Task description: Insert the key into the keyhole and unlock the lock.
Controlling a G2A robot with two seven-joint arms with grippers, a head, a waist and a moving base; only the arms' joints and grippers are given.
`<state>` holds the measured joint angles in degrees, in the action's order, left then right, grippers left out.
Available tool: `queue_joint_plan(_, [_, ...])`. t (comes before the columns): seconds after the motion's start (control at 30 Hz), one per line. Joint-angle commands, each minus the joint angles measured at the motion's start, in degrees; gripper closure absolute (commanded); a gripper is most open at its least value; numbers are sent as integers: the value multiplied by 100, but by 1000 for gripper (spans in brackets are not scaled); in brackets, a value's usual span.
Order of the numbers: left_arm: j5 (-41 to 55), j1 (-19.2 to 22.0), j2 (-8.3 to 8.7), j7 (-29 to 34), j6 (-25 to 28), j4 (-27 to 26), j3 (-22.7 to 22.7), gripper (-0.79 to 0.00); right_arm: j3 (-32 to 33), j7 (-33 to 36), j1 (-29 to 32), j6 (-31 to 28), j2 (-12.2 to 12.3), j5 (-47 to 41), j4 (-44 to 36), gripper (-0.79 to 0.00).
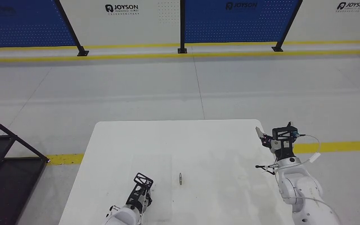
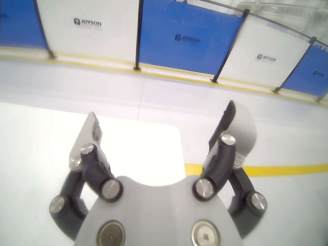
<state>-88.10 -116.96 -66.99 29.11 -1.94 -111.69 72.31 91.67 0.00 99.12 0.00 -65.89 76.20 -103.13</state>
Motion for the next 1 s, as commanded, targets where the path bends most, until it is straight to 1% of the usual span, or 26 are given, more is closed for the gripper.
queue_joint_plan(0.0, [15,-63,11,-22,20,-76,63,0,0,0,0,0,0,0,0,-785])
queue_joint_plan(0.17, [154,-214,37,-218,137,-247,246,0,0,0,0,0,0,0,0,-785])
queue_joint_plan(0.27, [265,-350,64,-645,339,-372,392,0,0,0,0,0,0,0,0,-785])
queue_joint_plan(0.37, [533,-586,102,-1440,698,-472,633,0,0,0,0,0,0,0,0,-785])
queue_joint_plan(0.47, [950,-789,140,-2496,1220,-392,929,0,0,0,0,0,0,0,0,-785])
queue_joint_plan(0.57, [1153,-897,201,-3580,2172,-152,1178,0,-3,8,-5,-18,0,31,10,-785])
queue_joint_plan(0.6, [1137,-900,223,-3874,2442,-63,1265,0,-37,26,10,-138,1,40,2,-785])
queue_joint_plan(0.63, [1084,-898,238,-4124,2593,21,1337,0,-51,27,37,-261,3,38,-20,-785])
queue_joint_plan(0.77, [920,-886,283,-5168,3105,201,1493,0,-226,19,275,-426,-9,180,-263,-785])
queue_joint_plan(0.83, [927,-910,302,-5636,3260,285,1627,0,-423,54,474,-588,-8,466,-450,-785])
queue_joint_plan(0.97, [930,-998,336,-6227,3444,430,1886,0,-875,30,919,-1108,4,977,-845,-785])
